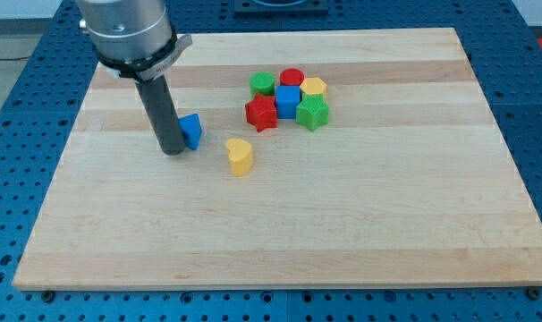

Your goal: Push triangle left to the red star

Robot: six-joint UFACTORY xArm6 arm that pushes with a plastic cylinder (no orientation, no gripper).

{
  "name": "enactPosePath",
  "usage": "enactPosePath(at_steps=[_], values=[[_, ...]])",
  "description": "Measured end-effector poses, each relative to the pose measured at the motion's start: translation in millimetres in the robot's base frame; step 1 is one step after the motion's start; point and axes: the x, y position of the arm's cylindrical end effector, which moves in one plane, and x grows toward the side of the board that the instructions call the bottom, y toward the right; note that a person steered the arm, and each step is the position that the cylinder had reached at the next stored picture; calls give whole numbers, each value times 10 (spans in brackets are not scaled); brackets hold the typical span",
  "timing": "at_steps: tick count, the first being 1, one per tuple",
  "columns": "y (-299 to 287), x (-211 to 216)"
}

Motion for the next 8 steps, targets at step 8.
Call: enactPosePath(at_steps=[8], values=[[267, -454]])
